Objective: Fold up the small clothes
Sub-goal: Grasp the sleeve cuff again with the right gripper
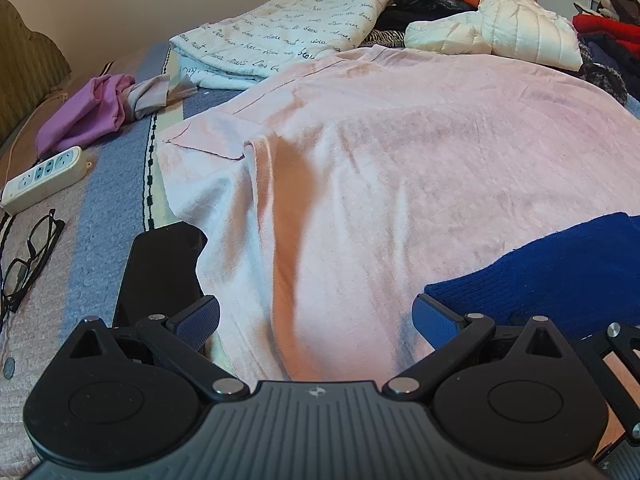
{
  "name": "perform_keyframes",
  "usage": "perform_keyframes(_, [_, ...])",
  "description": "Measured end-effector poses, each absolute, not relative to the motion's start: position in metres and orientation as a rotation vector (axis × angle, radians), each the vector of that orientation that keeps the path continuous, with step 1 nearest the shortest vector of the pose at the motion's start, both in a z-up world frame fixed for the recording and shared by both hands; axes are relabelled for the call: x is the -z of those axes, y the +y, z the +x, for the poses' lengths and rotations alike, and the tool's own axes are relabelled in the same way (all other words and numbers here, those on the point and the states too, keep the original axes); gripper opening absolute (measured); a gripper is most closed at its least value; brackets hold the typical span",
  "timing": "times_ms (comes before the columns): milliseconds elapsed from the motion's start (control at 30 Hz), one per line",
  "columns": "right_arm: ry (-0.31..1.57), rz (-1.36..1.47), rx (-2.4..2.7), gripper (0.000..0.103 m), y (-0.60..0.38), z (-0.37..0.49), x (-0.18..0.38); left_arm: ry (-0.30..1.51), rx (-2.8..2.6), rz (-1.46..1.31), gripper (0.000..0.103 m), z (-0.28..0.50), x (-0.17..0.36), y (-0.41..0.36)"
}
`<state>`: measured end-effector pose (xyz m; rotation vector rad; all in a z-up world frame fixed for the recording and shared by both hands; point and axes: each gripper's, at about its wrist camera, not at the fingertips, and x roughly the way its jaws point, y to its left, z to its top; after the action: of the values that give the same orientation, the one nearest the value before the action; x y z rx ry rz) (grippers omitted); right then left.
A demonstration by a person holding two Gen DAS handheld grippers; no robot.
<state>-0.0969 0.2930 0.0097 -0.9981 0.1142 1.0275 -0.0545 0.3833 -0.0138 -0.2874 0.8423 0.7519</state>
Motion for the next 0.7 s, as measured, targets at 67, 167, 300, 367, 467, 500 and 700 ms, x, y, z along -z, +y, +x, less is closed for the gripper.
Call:
perform_keyframes(67, [0.111,-1.013,-1.022,0.013,0.293,-0.101,-0.008,0.838,-0.749,-0.283,0.103,-0.054,0.012,0.381])
perform_keyframes(167, [0.145,-0.979,-1.017,0.011,0.291,-0.098,-0.012,0.839,-0.738,-0.279,0.103,-0.053,0.012,0.377])
perform_keyframes(300, [0.311,-0.759,-1.013,0.009,0.279,-0.066,-0.029,0.842,-0.730,-0.274,0.103,-0.050,0.011,0.374])
perform_keyframes(367, [0.400,-0.609,-1.007,0.006,0.267,-0.045,-0.039,0.839,-0.726,-0.291,0.103,-0.049,0.010,0.373])
perform_keyframes(467, [0.520,-0.373,-0.985,0.004,0.242,-0.014,-0.050,0.840,-0.713,-0.299,0.103,-0.046,0.010,0.368])
perform_keyframes(500, [0.555,-0.296,-0.974,0.004,0.232,-0.004,-0.053,0.841,-0.706,-0.296,0.103,-0.044,0.010,0.365])
perform_keyframes(700, [0.691,0.076,-0.917,0.004,0.173,0.039,-0.054,0.844,-0.666,-0.265,0.103,-0.038,0.008,0.349])
